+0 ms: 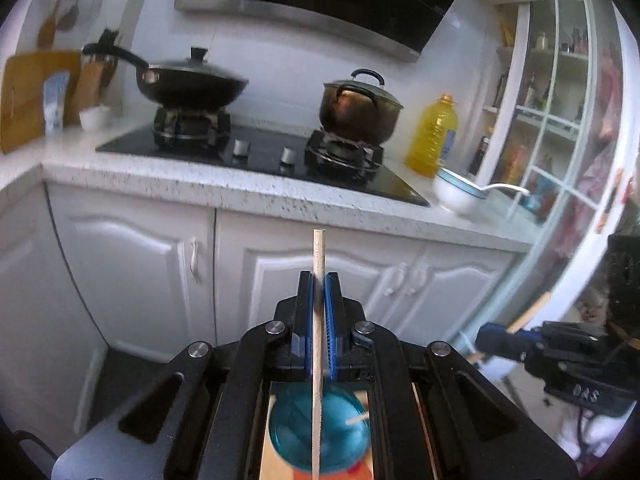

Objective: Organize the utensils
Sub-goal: 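Lift both held chopsticks upright and carry them above the teal-lidded holder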

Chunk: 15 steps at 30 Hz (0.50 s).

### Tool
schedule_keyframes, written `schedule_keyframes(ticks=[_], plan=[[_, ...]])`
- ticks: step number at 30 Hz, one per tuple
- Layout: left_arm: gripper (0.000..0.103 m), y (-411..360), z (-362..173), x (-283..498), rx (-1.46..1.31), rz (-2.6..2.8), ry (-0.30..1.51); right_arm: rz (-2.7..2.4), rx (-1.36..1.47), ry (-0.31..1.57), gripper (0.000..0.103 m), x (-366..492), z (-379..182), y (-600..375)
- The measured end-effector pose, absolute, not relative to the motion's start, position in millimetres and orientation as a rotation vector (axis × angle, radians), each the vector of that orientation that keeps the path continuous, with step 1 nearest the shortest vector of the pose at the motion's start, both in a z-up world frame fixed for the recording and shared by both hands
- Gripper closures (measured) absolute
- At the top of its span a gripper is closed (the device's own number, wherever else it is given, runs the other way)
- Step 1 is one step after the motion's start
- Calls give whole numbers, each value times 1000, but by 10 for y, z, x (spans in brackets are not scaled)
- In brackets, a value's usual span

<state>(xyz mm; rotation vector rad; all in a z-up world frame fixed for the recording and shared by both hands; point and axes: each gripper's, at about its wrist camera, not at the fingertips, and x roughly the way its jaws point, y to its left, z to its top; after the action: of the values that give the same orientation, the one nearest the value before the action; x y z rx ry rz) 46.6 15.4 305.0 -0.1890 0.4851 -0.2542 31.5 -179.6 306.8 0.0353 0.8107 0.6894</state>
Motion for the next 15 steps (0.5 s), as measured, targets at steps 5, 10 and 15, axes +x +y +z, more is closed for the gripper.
schedule_keyframes(ticks=[5,10,15], plan=[[99,100,2725,734,-167,-184,477,678,29,873,98,595,2753,-1677],[99,105,2470,828,-158,-147,484,689,48,954,98,798,2386,-1618],[99,111,2202,846,-148,-144,563,702,62,1021,98,912,2106,-1549]])
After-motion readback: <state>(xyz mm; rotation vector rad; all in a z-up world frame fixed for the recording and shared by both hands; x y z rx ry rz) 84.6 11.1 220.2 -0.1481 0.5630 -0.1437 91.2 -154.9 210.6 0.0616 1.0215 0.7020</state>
